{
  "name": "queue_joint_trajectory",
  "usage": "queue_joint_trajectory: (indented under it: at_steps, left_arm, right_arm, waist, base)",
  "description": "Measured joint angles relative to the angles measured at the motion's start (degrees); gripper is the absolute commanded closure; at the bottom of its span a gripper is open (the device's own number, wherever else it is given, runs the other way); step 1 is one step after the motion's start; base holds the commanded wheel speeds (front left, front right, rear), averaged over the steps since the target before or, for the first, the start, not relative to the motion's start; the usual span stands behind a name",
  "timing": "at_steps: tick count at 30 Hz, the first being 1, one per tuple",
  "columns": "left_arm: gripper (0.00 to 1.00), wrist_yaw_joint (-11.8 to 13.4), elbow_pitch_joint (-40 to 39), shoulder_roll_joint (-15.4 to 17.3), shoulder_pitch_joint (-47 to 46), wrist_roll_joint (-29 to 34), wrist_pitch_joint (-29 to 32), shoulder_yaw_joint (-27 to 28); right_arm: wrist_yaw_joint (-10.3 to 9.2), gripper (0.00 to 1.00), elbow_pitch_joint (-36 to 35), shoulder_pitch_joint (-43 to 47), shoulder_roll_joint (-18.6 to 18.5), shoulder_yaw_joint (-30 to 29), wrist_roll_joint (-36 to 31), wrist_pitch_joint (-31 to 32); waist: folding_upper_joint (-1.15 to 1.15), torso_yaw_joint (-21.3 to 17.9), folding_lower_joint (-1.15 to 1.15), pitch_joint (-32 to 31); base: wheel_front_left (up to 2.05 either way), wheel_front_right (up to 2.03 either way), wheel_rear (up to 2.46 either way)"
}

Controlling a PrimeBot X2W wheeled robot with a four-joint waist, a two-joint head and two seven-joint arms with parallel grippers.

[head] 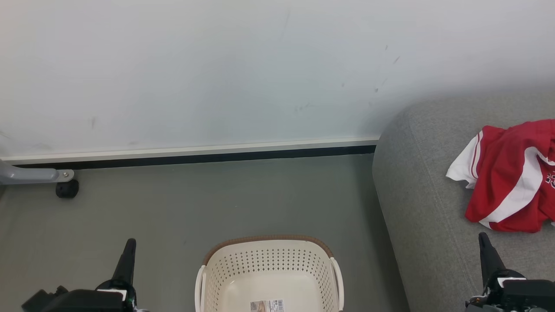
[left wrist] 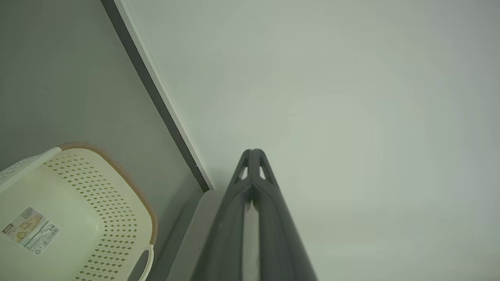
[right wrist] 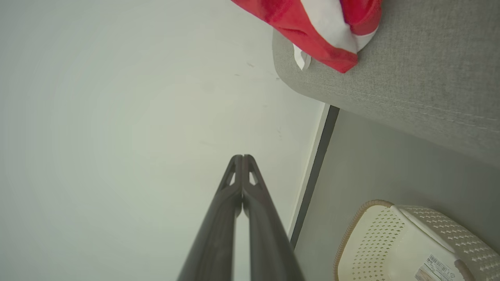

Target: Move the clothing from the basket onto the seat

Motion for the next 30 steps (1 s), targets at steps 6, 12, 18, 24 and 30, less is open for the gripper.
queue_joint_trajectory:
  at_steps: [6,12,18,24,30]
  left_arm:
    - [1.0,-0.76,0.09,-0.65,-0.15,-3.67,1.14,1.33]
    - [1.0,-1.23,0.16,-1.1,-0.24,-5.86,1.66,1.91]
    - [1.0,-1.23,0.16,-1.1,-0.25,-5.89,1.66,1.93]
    - [1.0,-1.23,0.16,-1.1,-0.25,-5.89,1.66,1.93]
    - [1.0,-1.23,0.18,-1.11,-0.26,-5.89,1.66,1.93]
  right_arm:
    - [0.69,1.0,0.78,-0.32,1.21,-1.68,3.65,1.36]
    - [1.07,1.0,1.16,-0.39,1.82,-2.5,5.43,1.87]
    - [1.08,1.0,1.18,-0.42,1.85,-2.53,5.47,1.87]
    - [1.08,1.0,1.18,-0.43,1.85,-2.53,5.48,1.87]
    - [1.08,1.0,1.18,-0.44,1.86,-2.53,5.48,1.87]
  waist:
    - [0.0,-0.02,0.0,0.02]
    - [0.0,-0.03,0.0,0.03]
    - [0.0,-0.03,0.0,0.03]
    - [0.0,-0.03,0.0,0.03]
    - [0.0,-0.03,0.0,0.03]
  base:
    - [0.0,0.0,0.0]
    - [0.0,0.0,0.0]
    - [0.0,0.0,0.0]
    - [0.0,0.0,0.0]
    - [0.0,0.0,0.0]
